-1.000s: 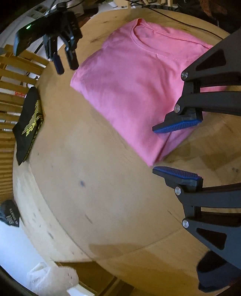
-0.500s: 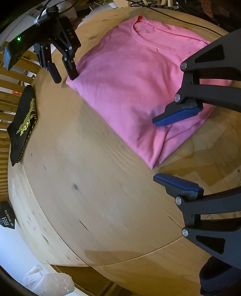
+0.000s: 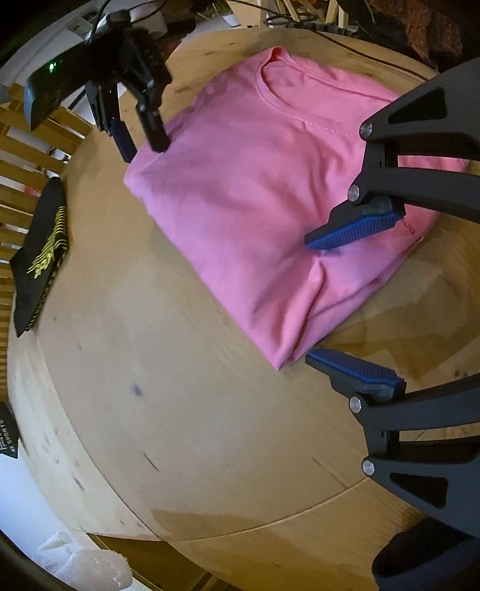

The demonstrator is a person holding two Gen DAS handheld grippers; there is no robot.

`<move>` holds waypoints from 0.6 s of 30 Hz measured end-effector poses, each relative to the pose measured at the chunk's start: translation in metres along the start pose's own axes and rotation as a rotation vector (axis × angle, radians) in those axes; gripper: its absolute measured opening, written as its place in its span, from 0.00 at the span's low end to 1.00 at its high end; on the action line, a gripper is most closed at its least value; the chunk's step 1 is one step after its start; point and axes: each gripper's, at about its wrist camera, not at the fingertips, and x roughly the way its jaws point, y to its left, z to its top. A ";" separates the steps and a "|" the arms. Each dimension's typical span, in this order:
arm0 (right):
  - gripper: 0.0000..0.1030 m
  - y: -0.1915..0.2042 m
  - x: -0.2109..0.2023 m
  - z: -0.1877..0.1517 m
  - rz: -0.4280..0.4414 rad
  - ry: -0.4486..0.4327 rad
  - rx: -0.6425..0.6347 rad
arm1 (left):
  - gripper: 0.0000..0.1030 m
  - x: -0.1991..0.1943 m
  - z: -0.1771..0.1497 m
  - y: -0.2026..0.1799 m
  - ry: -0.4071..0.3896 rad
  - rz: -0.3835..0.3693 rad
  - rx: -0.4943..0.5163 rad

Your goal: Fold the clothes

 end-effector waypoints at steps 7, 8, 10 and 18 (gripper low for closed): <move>0.60 0.026 0.010 -0.008 -0.127 0.023 -0.101 | 0.56 0.010 0.010 -0.018 0.016 0.045 0.021; 0.60 0.030 0.011 -0.008 -0.137 0.021 -0.111 | 0.55 0.012 0.011 -0.021 0.015 0.047 0.024; 0.60 0.034 0.012 -0.009 -0.141 0.014 -0.119 | 0.50 0.013 0.012 -0.026 0.005 0.043 0.038; 0.13 0.037 0.008 -0.011 -0.056 -0.018 -0.108 | 0.17 0.018 0.016 -0.048 -0.043 0.006 0.084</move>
